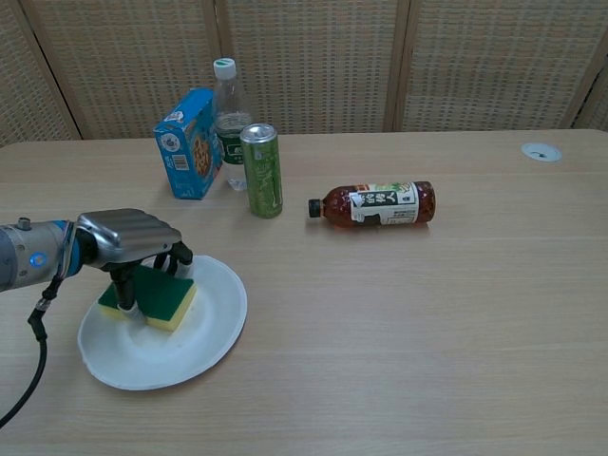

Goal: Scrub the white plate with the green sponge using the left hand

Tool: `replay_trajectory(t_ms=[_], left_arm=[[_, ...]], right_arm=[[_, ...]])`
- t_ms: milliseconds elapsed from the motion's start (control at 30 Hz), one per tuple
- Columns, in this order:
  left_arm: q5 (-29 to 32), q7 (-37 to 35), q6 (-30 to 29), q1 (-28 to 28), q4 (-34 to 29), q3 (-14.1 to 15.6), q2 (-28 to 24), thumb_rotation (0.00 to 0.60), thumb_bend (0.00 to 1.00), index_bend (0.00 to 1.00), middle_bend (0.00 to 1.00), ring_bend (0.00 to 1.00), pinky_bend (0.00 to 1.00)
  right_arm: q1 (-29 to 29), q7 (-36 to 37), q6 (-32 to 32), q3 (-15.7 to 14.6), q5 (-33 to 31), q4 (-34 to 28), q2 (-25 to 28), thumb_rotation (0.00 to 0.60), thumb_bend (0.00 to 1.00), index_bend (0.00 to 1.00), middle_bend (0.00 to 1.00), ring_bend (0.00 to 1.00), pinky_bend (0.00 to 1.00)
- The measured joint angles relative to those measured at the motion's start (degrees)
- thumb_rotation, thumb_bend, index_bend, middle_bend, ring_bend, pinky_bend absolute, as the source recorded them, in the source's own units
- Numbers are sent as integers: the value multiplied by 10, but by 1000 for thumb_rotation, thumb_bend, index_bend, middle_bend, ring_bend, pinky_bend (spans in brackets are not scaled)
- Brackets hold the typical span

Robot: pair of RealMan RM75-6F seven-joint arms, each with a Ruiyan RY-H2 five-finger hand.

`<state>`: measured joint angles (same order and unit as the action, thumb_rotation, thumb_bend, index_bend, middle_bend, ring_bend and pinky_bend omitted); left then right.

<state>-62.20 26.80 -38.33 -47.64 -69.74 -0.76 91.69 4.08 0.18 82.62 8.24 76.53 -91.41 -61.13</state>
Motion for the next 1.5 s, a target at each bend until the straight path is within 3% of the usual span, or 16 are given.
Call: replay_trajectory(t_ms=[267, 500, 767, 1100, 1500], left_arm=[[-5, 3, -17, 11, -40, 16, -39, 600, 124, 509, 424, 395, 468], [-61, -71, -54, 20, -52, 2, -50, 600, 126, 510, 425, 395, 468], [-90, -119, -19, 28, -78, 27, -78, 600, 128, 515, 425, 397, 469], [-96, -127, -16, 36, -26, 34, -49, 600, 133, 519, 426, 398, 471], [-71, -134, -11, 24, 62, -7, 7, 600, 135, 519, 426, 398, 471]], right_arm=[[0, -5, 2, -2, 3, -2, -2, 600, 0, 62, 0, 0, 0], [1, -9, 1, -2, 1, -2, -3, 600, 0, 63, 0, 0, 0], [1, -8, 0, -2, 1, -2, -3, 600, 0, 62, 0, 0, 0], [1, -7, 0, -2, 1, -3, -3, 600, 0, 62, 0, 0, 0], [1, -6, -1, -1, -1, -1, -2, 600, 0, 62, 0, 0, 0]])
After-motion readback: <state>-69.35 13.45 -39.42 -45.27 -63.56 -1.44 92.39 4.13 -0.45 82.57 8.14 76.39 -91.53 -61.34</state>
